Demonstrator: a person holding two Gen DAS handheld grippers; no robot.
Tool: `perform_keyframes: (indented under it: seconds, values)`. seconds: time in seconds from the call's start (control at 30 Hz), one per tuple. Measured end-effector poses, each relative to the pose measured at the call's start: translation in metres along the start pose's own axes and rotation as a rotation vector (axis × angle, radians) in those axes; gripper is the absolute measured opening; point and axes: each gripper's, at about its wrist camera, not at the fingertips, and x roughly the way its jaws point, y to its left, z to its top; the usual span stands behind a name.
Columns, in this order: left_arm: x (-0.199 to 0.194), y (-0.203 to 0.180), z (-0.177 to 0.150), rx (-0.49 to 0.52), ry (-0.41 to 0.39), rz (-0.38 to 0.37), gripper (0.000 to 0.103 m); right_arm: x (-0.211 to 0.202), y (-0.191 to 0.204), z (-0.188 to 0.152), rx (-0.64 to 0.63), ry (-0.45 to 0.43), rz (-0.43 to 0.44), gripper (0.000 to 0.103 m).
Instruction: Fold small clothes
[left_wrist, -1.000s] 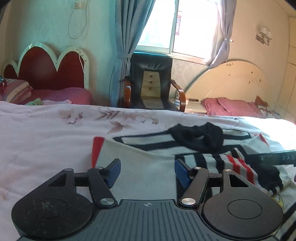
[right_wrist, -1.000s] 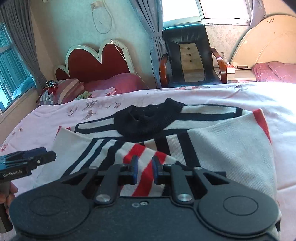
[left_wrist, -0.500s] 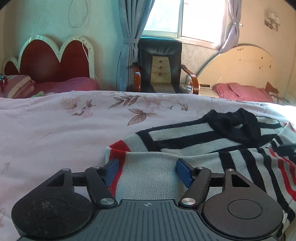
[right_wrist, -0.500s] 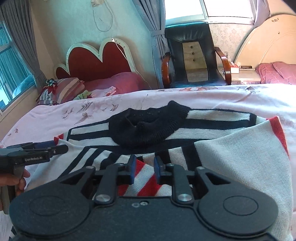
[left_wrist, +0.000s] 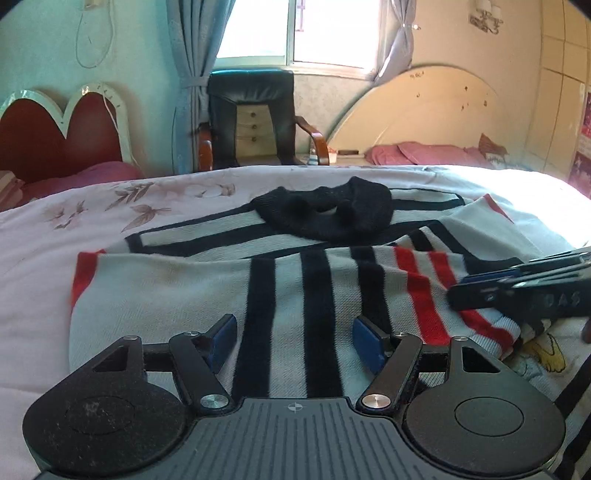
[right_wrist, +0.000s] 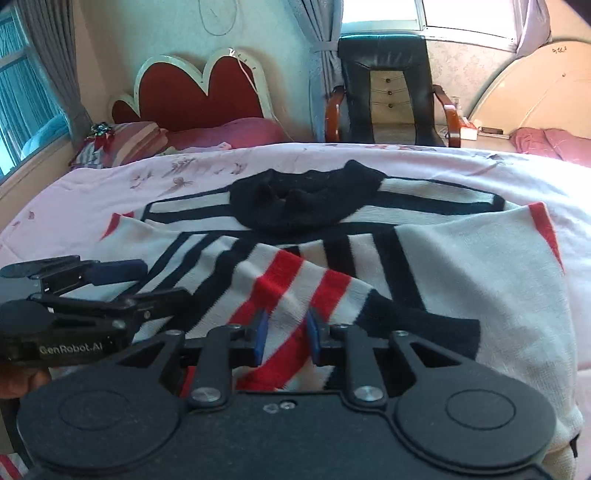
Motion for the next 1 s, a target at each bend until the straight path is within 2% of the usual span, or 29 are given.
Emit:
perform_keyframes:
  seconds: [0.1, 0.13, 0.17, 0.23, 0.3, 0.4, 0.5, 0.6, 0.7, 0.77, 1.0]
  values:
    - [-0.018, 0.025, -0.013, -0.02, -0.009, 0.055, 0.069, -0.022, -0.032, -0.009, 0.051, -0.011, -0.082, 0.014]
    - [-0.021, 0.032, -0.017, -0.019, -0.007, 0.045, 0.069, -0.029, -0.043, -0.014, 0.063, -0.012, -0.107, 0.014]
    - [-0.022, 0.035, -0.019, -0.012, -0.007, 0.034, 0.069, -0.034, -0.053, -0.016, 0.085, -0.01, -0.112, 0.013]
    - [-0.021, 0.029, -0.016, 0.022, 0.006, 0.057, 0.069, -0.038, -0.06, -0.019, 0.116, -0.008, -0.105, 0.013]
    - [-0.02, 0.025, -0.012, 0.023, 0.02, 0.078, 0.069, -0.036, -0.054, -0.018, 0.111, -0.004, -0.13, 0.015]
    - [-0.026, 0.023, -0.009, 0.012, 0.03, 0.091, 0.069, -0.036, -0.044, -0.016, 0.1, 0.006, -0.156, 0.025]
    - [-0.043, 0.02, -0.01, 0.036, -0.001, 0.099, 0.069, -0.043, -0.036, -0.016, 0.079, 0.001, -0.182, 0.035]
    - [-0.051, 0.023, -0.013, 0.021, -0.003, 0.092, 0.069, -0.052, -0.03, -0.018, 0.066, -0.031, -0.167, 0.033]
    - [-0.041, 0.026, -0.021, 0.014, 0.047, 0.103, 0.069, -0.045, -0.025, -0.019, 0.04, -0.009, -0.162, 0.031]
    - [-0.04, 0.026, -0.026, 0.023, 0.033, 0.107, 0.071, -0.035, -0.023, -0.022, 0.028, 0.024, -0.177, 0.032]
    - [-0.038, 0.02, -0.03, 0.039, 0.021, 0.148, 0.076, -0.031, -0.016, -0.029, -0.048, 0.007, -0.208, 0.034]
